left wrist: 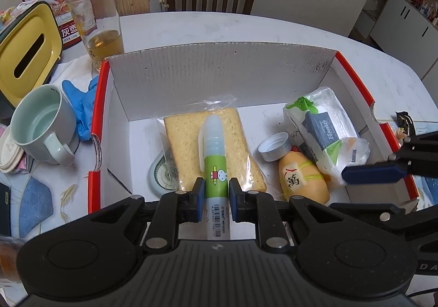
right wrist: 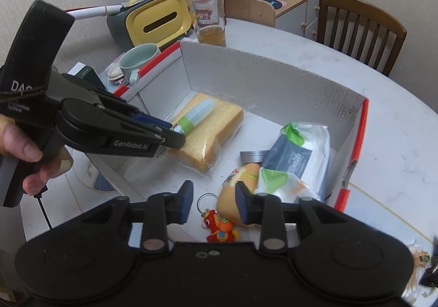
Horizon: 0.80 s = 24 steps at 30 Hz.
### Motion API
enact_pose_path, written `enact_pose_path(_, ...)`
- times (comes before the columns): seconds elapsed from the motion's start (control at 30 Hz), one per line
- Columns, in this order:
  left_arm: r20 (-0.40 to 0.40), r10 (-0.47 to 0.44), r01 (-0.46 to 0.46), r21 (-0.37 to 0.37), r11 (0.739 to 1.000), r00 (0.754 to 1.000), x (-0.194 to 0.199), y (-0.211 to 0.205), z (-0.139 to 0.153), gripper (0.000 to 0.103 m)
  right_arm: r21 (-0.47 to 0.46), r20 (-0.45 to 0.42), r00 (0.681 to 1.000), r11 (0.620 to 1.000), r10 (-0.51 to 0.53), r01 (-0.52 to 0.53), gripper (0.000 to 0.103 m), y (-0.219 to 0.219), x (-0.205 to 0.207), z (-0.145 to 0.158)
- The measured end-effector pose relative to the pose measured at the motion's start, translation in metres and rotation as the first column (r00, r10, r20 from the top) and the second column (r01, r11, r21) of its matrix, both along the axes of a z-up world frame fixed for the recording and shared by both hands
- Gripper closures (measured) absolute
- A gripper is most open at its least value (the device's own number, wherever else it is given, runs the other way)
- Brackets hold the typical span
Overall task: Organize objects
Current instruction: 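Lower both grippers into the box and open them to release the items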
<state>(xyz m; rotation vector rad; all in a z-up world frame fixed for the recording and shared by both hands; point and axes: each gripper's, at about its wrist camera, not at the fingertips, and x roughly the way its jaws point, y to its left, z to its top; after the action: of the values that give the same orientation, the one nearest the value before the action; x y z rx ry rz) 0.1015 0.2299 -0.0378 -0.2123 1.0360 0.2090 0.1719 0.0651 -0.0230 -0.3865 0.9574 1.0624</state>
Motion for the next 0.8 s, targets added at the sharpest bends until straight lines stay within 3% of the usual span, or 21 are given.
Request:
enact_pose_path(0.4,0.057,-0.019,0.020,-0.014,1.000,0.998,-0.018,-0.011,0.015,0.086,0.048,0.035,0.999,0.998,-0.029,0.027,0.053,-0.014,-0.009,0.022)
enact_pose_path(0.67,0.128,-0.047,0.048,-0.004,0.999,0.991,-0.034,-0.029,0.042,0.086,0.094,0.050,0.997,0.994,-0.055,0.050,0.050,-0.031,-0.020,0.040)
enact_pose_path(0.8,0.159,-0.059,0.059,0.003,0.998,0.986,-0.042,-0.040,0.054,0.086,0.120,0.063,0.995,0.991,-0.071,0.064,0.043,-0.042,-0.025,0.049)
